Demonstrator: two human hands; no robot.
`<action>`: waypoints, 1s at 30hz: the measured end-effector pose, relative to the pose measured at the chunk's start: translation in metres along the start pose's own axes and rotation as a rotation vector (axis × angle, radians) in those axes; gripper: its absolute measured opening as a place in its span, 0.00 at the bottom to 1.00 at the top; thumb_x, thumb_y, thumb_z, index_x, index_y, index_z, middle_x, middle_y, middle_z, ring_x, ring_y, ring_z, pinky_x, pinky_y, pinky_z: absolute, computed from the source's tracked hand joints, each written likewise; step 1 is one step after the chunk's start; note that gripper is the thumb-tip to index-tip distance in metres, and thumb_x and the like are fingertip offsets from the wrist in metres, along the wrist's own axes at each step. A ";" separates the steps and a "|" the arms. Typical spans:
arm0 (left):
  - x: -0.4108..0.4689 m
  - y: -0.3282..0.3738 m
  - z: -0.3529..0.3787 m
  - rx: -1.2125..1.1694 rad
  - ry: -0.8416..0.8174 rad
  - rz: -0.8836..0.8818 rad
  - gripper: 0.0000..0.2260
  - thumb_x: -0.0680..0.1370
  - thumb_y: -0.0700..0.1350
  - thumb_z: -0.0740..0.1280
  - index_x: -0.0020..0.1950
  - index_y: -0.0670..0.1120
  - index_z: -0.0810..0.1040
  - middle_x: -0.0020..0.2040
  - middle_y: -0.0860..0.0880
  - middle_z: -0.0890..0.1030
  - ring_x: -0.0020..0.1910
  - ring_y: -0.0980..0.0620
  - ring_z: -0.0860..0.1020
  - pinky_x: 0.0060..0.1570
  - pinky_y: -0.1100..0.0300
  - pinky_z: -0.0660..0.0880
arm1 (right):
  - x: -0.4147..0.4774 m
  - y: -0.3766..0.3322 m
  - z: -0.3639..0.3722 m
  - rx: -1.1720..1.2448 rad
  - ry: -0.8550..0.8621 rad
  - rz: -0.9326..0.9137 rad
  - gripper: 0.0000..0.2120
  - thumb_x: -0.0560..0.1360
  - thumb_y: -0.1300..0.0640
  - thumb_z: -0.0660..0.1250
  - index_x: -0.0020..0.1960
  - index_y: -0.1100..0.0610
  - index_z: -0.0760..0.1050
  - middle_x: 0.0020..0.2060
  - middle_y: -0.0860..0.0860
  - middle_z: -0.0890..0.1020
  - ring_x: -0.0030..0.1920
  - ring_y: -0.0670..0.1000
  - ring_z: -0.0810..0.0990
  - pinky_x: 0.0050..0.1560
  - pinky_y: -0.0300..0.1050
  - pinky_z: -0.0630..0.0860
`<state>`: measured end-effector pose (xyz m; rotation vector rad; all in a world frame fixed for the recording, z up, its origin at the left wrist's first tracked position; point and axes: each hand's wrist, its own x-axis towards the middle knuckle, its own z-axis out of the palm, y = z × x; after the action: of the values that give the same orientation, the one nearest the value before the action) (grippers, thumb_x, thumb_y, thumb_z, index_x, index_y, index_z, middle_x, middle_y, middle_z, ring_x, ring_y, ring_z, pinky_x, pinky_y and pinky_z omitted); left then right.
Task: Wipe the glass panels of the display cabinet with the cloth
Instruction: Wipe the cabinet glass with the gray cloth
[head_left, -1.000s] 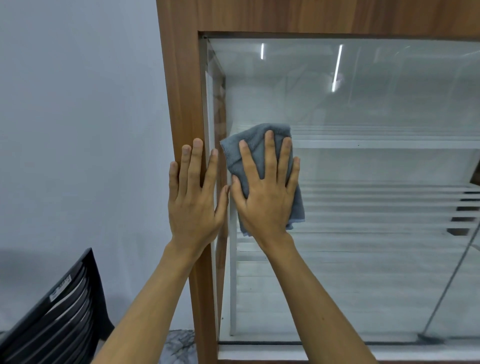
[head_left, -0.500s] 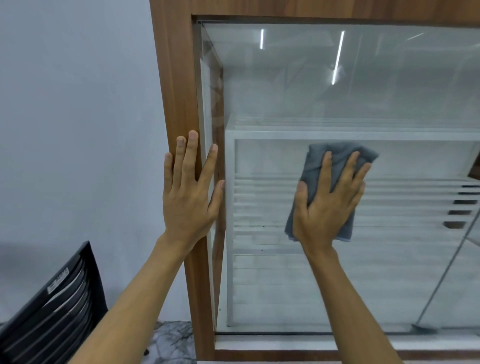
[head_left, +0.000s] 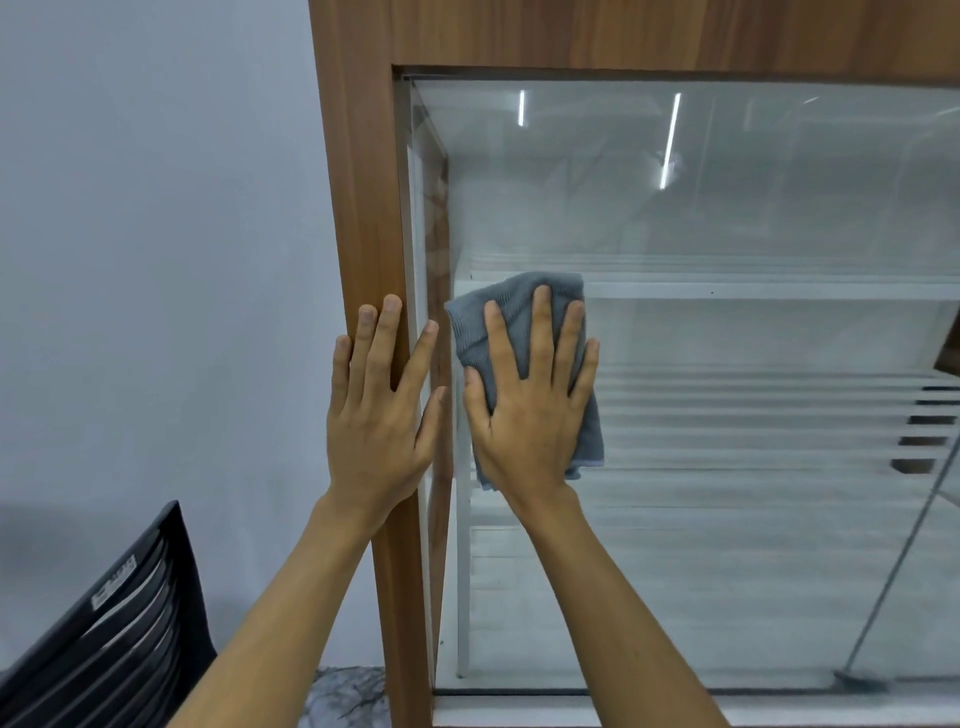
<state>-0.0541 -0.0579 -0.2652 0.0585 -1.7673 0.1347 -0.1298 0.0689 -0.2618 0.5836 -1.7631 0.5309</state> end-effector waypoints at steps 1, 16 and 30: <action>0.000 0.000 0.000 -0.003 0.000 0.000 0.25 0.83 0.50 0.61 0.79 0.44 0.66 0.81 0.39 0.57 0.82 0.47 0.45 0.81 0.48 0.47 | 0.004 0.004 -0.001 -0.006 0.006 -0.009 0.30 0.83 0.41 0.53 0.81 0.48 0.51 0.80 0.56 0.52 0.80 0.60 0.47 0.79 0.62 0.43; -0.001 0.001 0.002 -0.007 0.013 -0.008 0.24 0.84 0.52 0.59 0.79 0.44 0.66 0.80 0.39 0.58 0.82 0.47 0.46 0.81 0.49 0.45 | 0.008 0.121 -0.036 0.060 0.147 0.268 0.28 0.82 0.50 0.61 0.80 0.53 0.60 0.80 0.62 0.56 0.80 0.65 0.50 0.78 0.64 0.52; -0.004 0.045 0.002 -0.086 -0.031 -0.039 0.26 0.83 0.51 0.60 0.79 0.43 0.64 0.81 0.39 0.56 0.82 0.45 0.46 0.80 0.47 0.42 | -0.070 0.113 -0.023 0.064 0.008 0.175 0.28 0.82 0.44 0.56 0.80 0.52 0.58 0.80 0.57 0.55 0.81 0.59 0.44 0.79 0.63 0.49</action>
<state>-0.0606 -0.0140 -0.2721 0.0326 -1.7995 0.0294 -0.1674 0.1788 -0.3304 0.4730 -1.8050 0.7116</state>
